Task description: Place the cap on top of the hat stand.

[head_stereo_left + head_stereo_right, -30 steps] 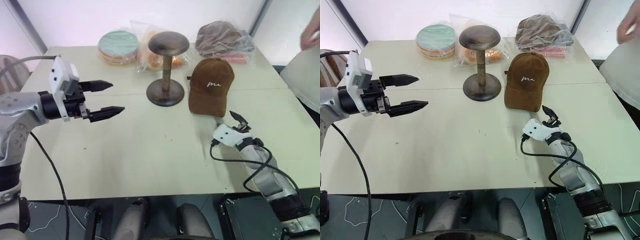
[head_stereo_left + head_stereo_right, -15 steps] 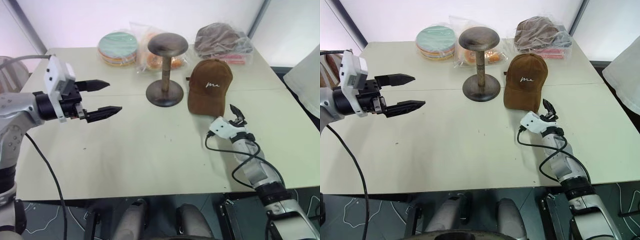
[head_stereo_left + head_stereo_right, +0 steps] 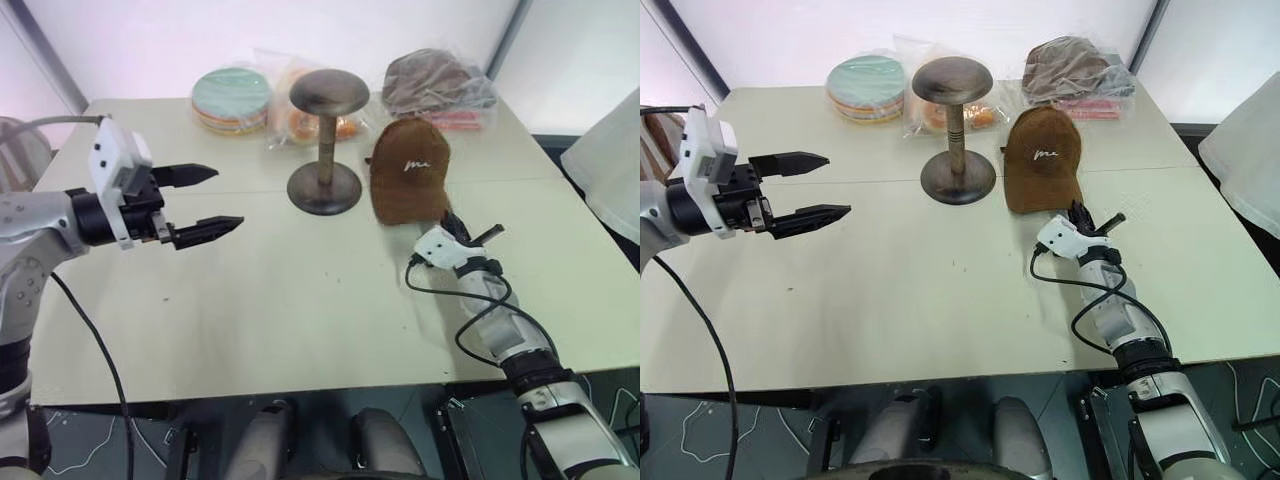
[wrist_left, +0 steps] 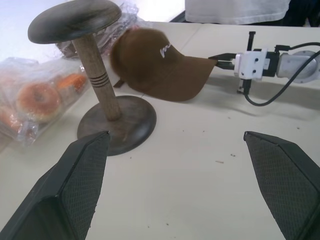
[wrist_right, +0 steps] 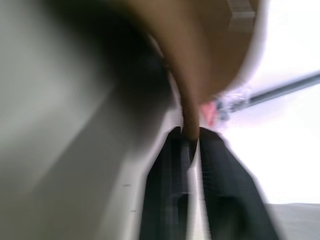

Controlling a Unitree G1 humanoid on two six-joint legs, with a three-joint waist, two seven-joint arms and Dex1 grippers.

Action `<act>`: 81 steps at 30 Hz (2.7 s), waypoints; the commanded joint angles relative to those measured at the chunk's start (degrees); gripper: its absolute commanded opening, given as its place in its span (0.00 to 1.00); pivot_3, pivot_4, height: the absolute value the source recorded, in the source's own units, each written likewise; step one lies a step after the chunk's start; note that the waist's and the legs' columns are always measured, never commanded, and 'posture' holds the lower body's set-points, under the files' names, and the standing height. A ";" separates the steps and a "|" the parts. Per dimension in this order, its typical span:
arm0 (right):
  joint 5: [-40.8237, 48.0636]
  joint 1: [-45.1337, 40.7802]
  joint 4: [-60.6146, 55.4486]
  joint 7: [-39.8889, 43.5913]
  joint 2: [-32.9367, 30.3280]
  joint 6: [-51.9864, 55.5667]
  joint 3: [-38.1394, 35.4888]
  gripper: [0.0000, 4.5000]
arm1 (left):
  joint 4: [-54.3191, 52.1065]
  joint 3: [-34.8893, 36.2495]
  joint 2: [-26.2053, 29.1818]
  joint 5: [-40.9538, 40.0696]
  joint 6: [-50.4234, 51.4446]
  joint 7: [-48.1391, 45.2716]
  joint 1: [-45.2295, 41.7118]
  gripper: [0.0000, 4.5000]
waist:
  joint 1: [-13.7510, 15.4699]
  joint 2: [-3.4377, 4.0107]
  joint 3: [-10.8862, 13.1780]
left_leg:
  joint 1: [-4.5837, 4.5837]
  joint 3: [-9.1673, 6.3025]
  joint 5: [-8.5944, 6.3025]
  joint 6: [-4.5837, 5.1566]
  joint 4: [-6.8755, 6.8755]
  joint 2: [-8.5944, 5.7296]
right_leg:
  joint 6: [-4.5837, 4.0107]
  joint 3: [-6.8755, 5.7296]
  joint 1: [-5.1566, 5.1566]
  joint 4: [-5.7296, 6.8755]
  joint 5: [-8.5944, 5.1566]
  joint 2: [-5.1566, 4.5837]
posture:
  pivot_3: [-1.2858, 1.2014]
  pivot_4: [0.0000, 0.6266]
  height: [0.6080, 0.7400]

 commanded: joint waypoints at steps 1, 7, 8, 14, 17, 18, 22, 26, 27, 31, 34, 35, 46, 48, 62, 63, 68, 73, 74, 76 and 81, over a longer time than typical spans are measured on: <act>-0.76 0.68 1.31 -0.38 0.83 -0.51 1.18 0.01 | -1.27 2.46 0.90 -0.87 -0.38 0.39 -0.29 1.00 | -0.11 0.00 0.00 | 0.00 0.00 0.00 0.00 -0.01 0.00 | 0.00 0.00 0.00 0.00 0.00 0.01 | 0.52 0.24 1.00; -0.91 1.09 0.17 -1.09 0.96 -0.80 1.18 0.01 | -0.97 2.11 0.68 -0.79 -0.61 0.52 -0.56 1.00 | -0.44 0.00 0.00 | 0.00 0.00 0.00 0.01 -0.03 0.00 | 0.00 0.01 -0.01 0.00 0.00 0.00 | 0.52 0.24 1.00; -0.95 1.14 -0.05 -1.10 1.01 -0.84 1.19 0.01 | -0.92 2.05 0.65 -0.78 -0.66 0.52 -0.60 1.00 | -0.49 0.00 0.00 | 0.00 0.00 0.00 0.00 -0.03 0.00 | 0.00 0.01 -0.01 0.00 0.00 0.00 | 0.52 0.24 1.00; -0.60 1.76 -3.02 -1.71 1.25 0.29 -0.05 0.01 | -0.60 1.70 0.42 -0.67 -0.94 0.53 -0.95 1.00 | -0.61 0.00 0.00 | 0.00 0.00 -0.03 0.06 -0.06 0.00 | 0.00 0.01 -0.02 0.00 0.00 0.00 | 0.52 0.24 1.00; 1.42 2.40 -8.74 -0.64 1.88 2.69 -2.55 0.01 | -0.44 1.56 0.34 -0.60 -1.10 0.47 -1.03 1.00 | -0.60 0.02 0.02 | -0.03 0.00 -0.03 0.06 -0.08 0.00 | 0.00 0.02 -0.06 0.00 -0.01 0.00 | 0.52 0.24 1.00; 2.20 2.45 -11.66 0.10 2.29 4.12 -3.68 0.01 | -0.29 1.47 0.33 -0.54 -1.19 0.41 -1.10 1.00 | -0.64 0.05 0.03 | -0.06 0.00 -0.03 0.06 -0.08 0.00 | -0.01 0.02 -0.10 0.00 -0.01 0.00 | 0.52 0.24 1.00; 3.59 1.41 -22.21 2.67 3.29 9.94 -7.47 0.01 | -0.08 1.11 0.13 -0.47 -1.32 0.37 -1.28 1.00 | -0.66 0.21 0.14 | -0.16 0.01 -0.02 0.04 -0.08 -0.01 | 0.00 0.04 -0.22 0.01 0.00 -0.01 | 0.52 0.24 1.00; 3.39 -1.28 -30.43 5.09 3.97 15.67 -9.83 0.01 | 0.33 0.27 -0.37 -0.37 -1.49 0.25 -1.69 1.00 | -0.58 0.22 0.14 | -0.17 0.01 -0.05 0.09 -0.09 -0.01 | 0.00 0.04 -0.23 0.01 0.00 -0.01 | 0.52 0.24 1.00; 3.17 -1.78 -31.69 5.62 4.07 16.59 -10.00 0.01 | 0.46 0.08 -0.46 -0.31 -1.57 0.17 -1.78 1.00 | -0.60 0.22 0.14 | -0.17 0.01 -0.06 0.10 -0.09 -0.01 | 0.00 0.04 -0.24 0.01 0.00 -0.01 | 0.52 0.24 1.00; 2.31 -5.26 -37.64 7.53 4.94 20.94 -10.55 0.01 | 1.13 -0.83 -1.10 -0.19 -1.79 -0.05 -2.52 1.00 | -0.56 0.22 0.14 | -0.18 0.01 -0.06 0.11 -0.11 -0.01 | 0.00 0.04 -0.27 0.01 -0.01 -0.01 | 0.52 0.24 1.00; 1.96 -8.40 -40.94 9.42 5.69 23.95 -9.94 0.01 | 1.65 -1.57 -1.60 0.18 -1.96 -0.26 -3.16 1.00 | -0.58 0.22 0.15 | -0.20 0.01 -0.06 0.11 -0.11 -0.02 | 0.00 0.04 -0.29 0.01 0.00 -0.02 | 0.52 0.24 1.00; 1.77 -9.65 -41.82 9.99 6.09 24.66 -9.40 0.01 | 1.81 -1.86 -1.80 0.27 -2.05 -0.36 -3.37 1.00 | -0.60 0.22 0.15 | -0.20 0.01 -0.06 0.11 -0.12 -0.02 | 0.00 0.04 -0.29 0.01 0.00 -0.03 | 0.52 0.24 1.00; -0.19 -14.39 -44.01 12.17 10.61 23.85 -2.90 0.01 | 2.52 -2.88 -2.73 0.76 -2.55 -0.51 -4.33 1.00 | -0.62 0.23 0.15 | -0.22 0.02 -0.04 0.07 -0.15 -0.02 | 0.00 0.04 -0.45 0.01 0.00 -0.03 | 0.52 0.24 1.00; -0.51 -14.30 -44.18 12.28 11.42 22.88 -1.58 0.01 | 1.97 -2.57 -2.70 0.52 -2.27 -0.25 -4.01 1.00 | -0.66 0.22 0.15 | -0.23 0.02 -0.04 0.06 -0.15 -0.02 | 0.00 0.04 -0.47 0.01 0.00 -0.03 | 0.52 0.24 1.00; -2.25 -8.93 -42.25 10.71 16.34 18.90 3.10 0.01 | -0.67 -0.55 -1.49 -0.88 -0.11 1.37 -2.33 1.00 | -0.61 0.22 0.15 | -0.22 0.01 -0.03 0.04 -0.16 -0.02 | 0.00 0.04 -0.54 0.01 0.00 -0.03 | 0.52 0.24 1.00; -2.44 -8.28 -41.94 10.41 16.56 18.52 3.26 0.01 | -0.87 -0.38 -1.38 -1.07 0.16 1.49 -2.36 1.00 | -0.61 0.22 0.15 | -0.22 0.00 -0.03 0.04 -0.17 -0.02 | 0.00 0.04 -0.54 0.01 0.00 -0.03 | 0.52 0.24 1.00; -3.54 -4.72 -37.20 6.22 16.97 15.29 3.76 0.01 | -1.53 0.77 0.27 -1.62 1.52 1.56 -1.99 1.00 | -0.69 0.22 0.15 | -0.22 0.01 -0.02 0.04 -0.17 -0.02 | 0.00 0.04 -0.54 0.01 0.00 -0.02 | 0.52 0.24 1.00; -4.62 -2.93 -31.79 1.65 17.43 12.92 3.83 0.01 | -1.78 1.09 1.27 -2.14 2.38 1.74 -2.21 1.00 | -0.68 0.23 0.15 | -0.22 0.00 0.04 -0.07 -0.20 -0.02 | 0.00 0.04 -0.55 0.01 0.00 -0.02 | 0.52 0.24 1.00; -4.95 -2.45 -31.22 1.08 17.44 12.55 3.98 0.01 | -1.84 1.24 1.40 -2.22 2.56 1.69 -2.24 1.00 | -0.65 0.23 0.15 | -0.22 0.01 0.05 -0.08 -0.20 -0.02 | 0.00 0.05 -0.55 0.01 0.00 -0.02 | 0.52 0.24 1.00; -5.21 -1.42 -30.35 0.08 17.51 11.67 4.07 0.01 | -1.86 1.46 1.67 -2.34 2.83 1.56 -2.27 1.00 | -0.63 0.22 0.15 | -0.22 0.00 0.07 -0.12 -0.19 -0.03 | 0.00 0.04 -0.54 0.01 0.00 -0.02 | 0.52 0.24 1.00; -5.75 1.00 -28.89 -0.44 16.79 8.98 5.20 0.01 | -1.44 1.15 2.31 -2.47 2.81 1.37 -2.63 1.00 | -0.67 0.22 0.15 | -0.21 0.00 0.06 -0.11 -0.20 -0.03 | 0.00 0.05 -0.53 0.01 0.00 -0.02 | 0.52 0.24 1.00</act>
